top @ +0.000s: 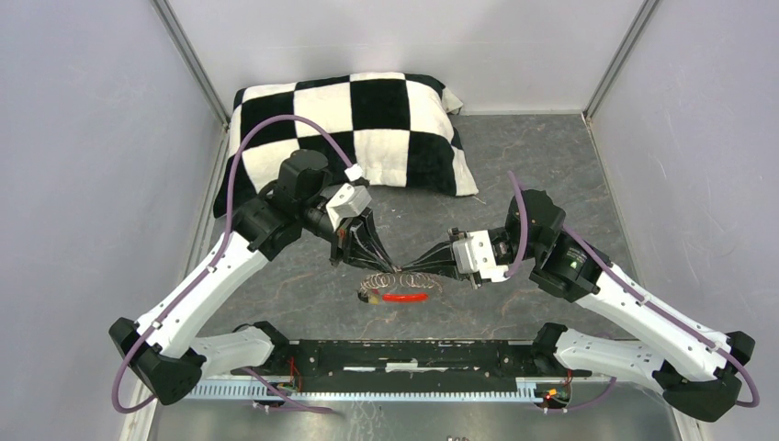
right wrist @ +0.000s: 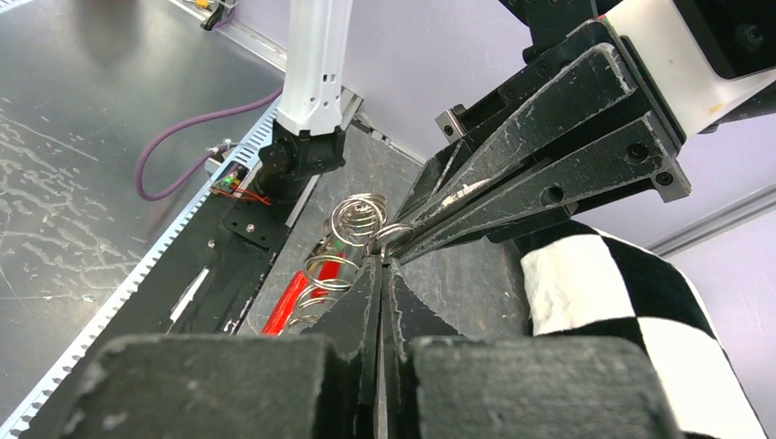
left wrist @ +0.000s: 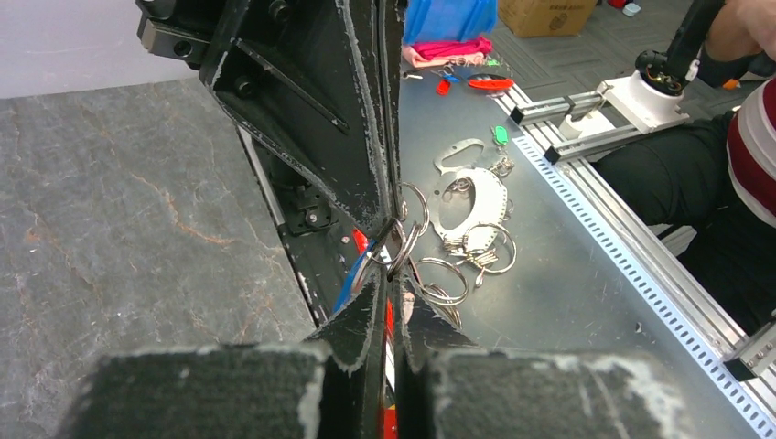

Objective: Put the keys on the keyring

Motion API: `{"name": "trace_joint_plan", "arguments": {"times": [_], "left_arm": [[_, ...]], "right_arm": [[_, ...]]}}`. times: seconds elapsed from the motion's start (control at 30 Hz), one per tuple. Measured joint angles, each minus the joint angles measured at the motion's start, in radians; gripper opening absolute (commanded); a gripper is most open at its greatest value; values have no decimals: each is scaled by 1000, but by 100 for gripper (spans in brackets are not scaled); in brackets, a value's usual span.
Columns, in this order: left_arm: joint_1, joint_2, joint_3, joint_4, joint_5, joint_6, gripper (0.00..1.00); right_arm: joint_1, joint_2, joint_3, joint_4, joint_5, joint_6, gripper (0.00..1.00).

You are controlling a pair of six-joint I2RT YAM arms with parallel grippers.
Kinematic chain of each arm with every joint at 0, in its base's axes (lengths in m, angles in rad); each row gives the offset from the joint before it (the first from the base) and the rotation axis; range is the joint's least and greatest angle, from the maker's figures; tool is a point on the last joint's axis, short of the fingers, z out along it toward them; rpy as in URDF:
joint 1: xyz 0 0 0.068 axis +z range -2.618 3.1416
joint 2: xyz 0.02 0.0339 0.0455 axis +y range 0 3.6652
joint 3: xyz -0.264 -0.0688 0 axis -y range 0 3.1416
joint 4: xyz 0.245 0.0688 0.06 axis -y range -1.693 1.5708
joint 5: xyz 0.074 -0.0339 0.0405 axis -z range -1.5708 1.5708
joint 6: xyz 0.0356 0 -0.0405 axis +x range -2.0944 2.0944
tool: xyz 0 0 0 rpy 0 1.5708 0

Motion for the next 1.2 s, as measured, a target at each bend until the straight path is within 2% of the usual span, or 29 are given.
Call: {"name": "trace_joint_plan", "arguments": {"times": [0.2,0.6,1.2], "left_arm": [[0,-6,-18,53,-16,-73,2],[0,-7,-22,77,-44,-117,2],[-5,-7,-23,42,-84,-103,2]], "right_arm": [[0,0,0,-1,6,-1,0],[1,-9,0,-5,33,-12,0],[2,-15,-22,28,61,12,0]]}}
